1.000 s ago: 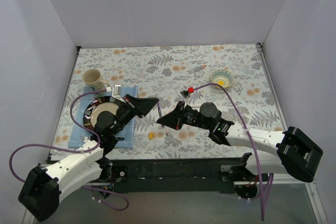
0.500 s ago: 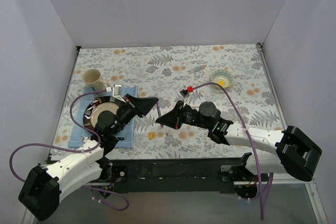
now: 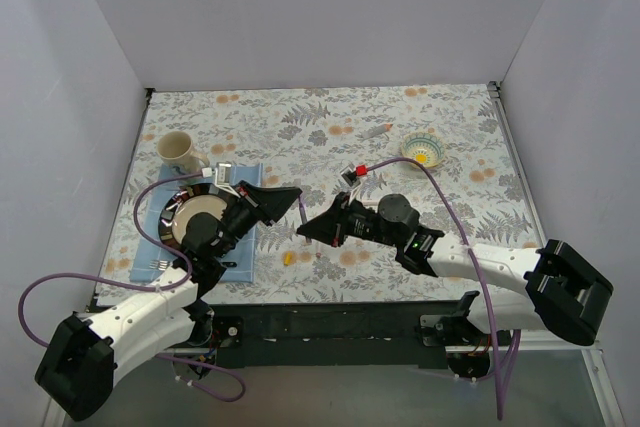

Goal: Insert the pens into the pen caps

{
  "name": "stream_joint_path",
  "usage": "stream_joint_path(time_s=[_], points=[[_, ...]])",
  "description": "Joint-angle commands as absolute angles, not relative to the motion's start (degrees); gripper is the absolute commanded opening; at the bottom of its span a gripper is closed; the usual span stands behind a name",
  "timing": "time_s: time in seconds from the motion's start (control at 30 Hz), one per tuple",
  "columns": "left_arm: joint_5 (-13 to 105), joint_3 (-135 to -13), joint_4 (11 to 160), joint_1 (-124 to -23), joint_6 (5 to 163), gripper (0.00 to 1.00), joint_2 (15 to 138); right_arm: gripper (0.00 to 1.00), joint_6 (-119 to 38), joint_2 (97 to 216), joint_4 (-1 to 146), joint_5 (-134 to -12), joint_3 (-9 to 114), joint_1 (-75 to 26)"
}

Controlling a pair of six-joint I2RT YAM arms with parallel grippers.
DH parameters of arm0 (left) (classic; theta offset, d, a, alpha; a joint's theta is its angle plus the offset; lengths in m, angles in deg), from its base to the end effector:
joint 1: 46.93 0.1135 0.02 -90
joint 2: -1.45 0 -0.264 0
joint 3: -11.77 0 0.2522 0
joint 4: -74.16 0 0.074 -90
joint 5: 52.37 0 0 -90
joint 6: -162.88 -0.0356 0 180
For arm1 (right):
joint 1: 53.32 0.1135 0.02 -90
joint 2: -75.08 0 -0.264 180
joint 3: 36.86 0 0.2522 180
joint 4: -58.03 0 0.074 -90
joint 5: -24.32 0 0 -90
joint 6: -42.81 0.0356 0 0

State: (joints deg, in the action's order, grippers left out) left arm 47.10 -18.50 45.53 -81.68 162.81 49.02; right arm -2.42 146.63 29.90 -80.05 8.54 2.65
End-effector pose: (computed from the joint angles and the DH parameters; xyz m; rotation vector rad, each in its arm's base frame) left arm 0.1525 -0.1129 0.2548 -0.6228 1.5557 -1.8661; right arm 0.1445 0.2297 0.2565 -0.3988 1.7228 1.5390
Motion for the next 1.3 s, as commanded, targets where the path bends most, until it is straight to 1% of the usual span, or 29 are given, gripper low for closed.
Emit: stream_joint_path(time_s=[0.0,0.27,0.37,0.6,0.67,0.7,0.73,0.77,0.8,0.87,0.9,1.03,1.1,1.13,1.27], points=[[48.6,-16.0,44.5,-81.9,163.1,0.0,49.1,0.01,-3.8,145.3,27.5,-76.3,12.7,2.8],[52.7,-13.2,39.4,-81.9,164.0,0.0,49.7,0.01,-4.0,145.9,27.6,-71.8,15.1,2.2],[53.7,-12.8,38.2,-81.9,164.2,0.01,50.0,0.01,-4.3,146.6,27.9,-72.1,16.8,1.7],[55.6,-13.3,35.8,-82.0,165.4,0.0,51.8,0.01,-4.3,147.8,27.5,-72.8,17.8,1.7],[55.8,-13.5,36.2,-82.0,165.2,0.01,52.0,0.01,-4.4,147.9,27.5,-72.7,17.7,1.6],[56.4,-13.5,36.4,-81.9,164.7,0.03,51.9,0.01,-4.6,147.7,27.4,-72.9,17.7,1.6],[57.0,-13.4,36.2,-81.9,164.6,0.07,51.8,0.01,-5.4,147.6,27.4,-73.1,17.8,1.7],[57.6,-13.3,35.9,-82.1,164.2,0.14,51.4,0.01,-5.9,147.3,27.3,-73.4,17.8,1.7],[57.9,-13.3,35.7,-81.9,163.9,0.33,50.9,0.01,-6.6,147.0,27.4,-74.4,17.8,1.6],[57.5,-13.8,36.8,-82.0,163.7,0.46,48.6,0.01,-7.8,145.7,27.8,-75.3,17.4,1.7],[57.1,-14.6,38.9,-81.9,163.3,0.57,47.7,0.01,-8.1,145.1,28.1,-76.1,17.2,1.7],[56.4,-19.1,45.7,-82.0,160.0,0.7,45.5,0.01,-8.3,142.4,28.5,-77.9,14.1,1.7],[57.1,-20.8,47.9,-81.9,159.5,0.73,45.7,0.01,-8.3,140.7,28.6,-79.0,12.9,1.7],[57.4,-22.2,48.5,-82.0,159.4,0.76,46.3,0.01,-8.3,140.2,28.7,-79.3,12.4,1.7],[58.6,-25.3,50.0,-82.0,158.3,0.79,48.0,0.01,-8.6,137.6,30.0,-80.7,10.4,1.8]])
